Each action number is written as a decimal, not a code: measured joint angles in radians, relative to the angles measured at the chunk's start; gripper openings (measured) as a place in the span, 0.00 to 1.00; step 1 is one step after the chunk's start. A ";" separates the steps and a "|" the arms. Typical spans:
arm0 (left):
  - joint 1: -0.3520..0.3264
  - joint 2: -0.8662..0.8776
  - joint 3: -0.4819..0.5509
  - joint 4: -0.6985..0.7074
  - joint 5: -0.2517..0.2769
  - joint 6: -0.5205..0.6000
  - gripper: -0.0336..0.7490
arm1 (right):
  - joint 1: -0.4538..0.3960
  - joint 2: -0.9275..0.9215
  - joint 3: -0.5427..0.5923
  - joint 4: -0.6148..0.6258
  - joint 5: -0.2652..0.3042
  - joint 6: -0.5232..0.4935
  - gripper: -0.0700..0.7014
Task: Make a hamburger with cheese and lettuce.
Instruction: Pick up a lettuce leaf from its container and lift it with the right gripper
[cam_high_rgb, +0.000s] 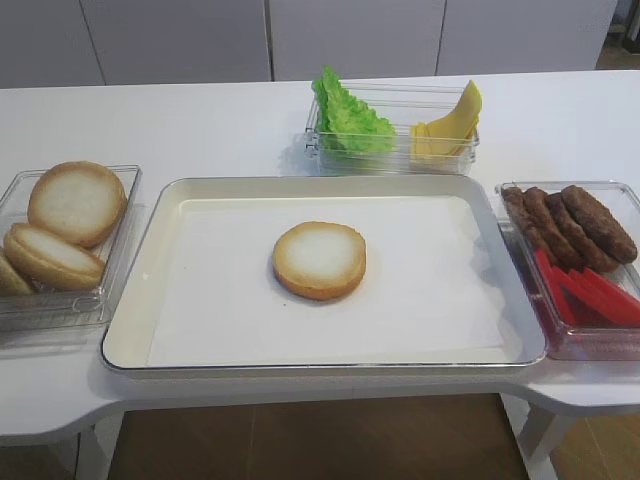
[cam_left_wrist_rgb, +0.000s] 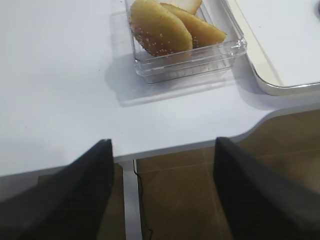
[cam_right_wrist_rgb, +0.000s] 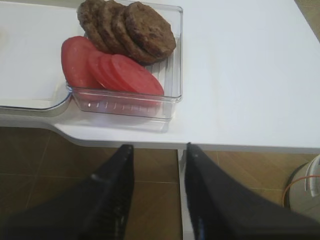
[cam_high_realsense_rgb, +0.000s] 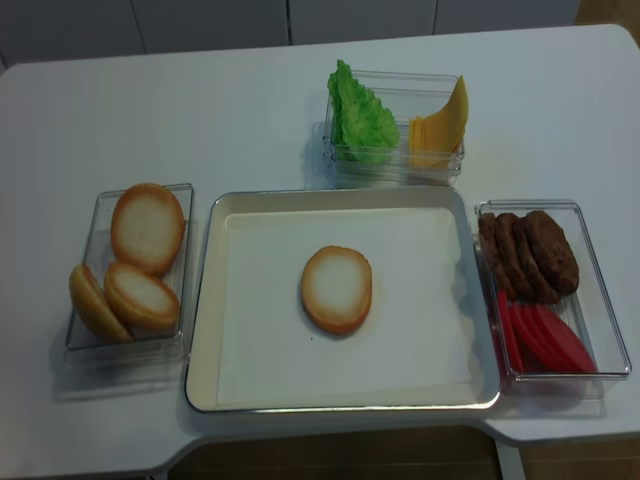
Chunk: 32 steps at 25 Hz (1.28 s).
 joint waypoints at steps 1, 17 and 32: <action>0.000 0.000 0.000 0.000 0.000 0.000 0.64 | 0.000 0.000 0.000 0.000 0.000 0.000 0.45; 0.000 0.000 0.000 0.000 0.000 0.000 0.64 | 0.000 0.000 0.000 0.000 0.000 0.000 0.45; 0.000 0.000 0.000 0.000 0.000 0.000 0.64 | 0.000 0.000 0.000 0.000 0.000 0.000 0.45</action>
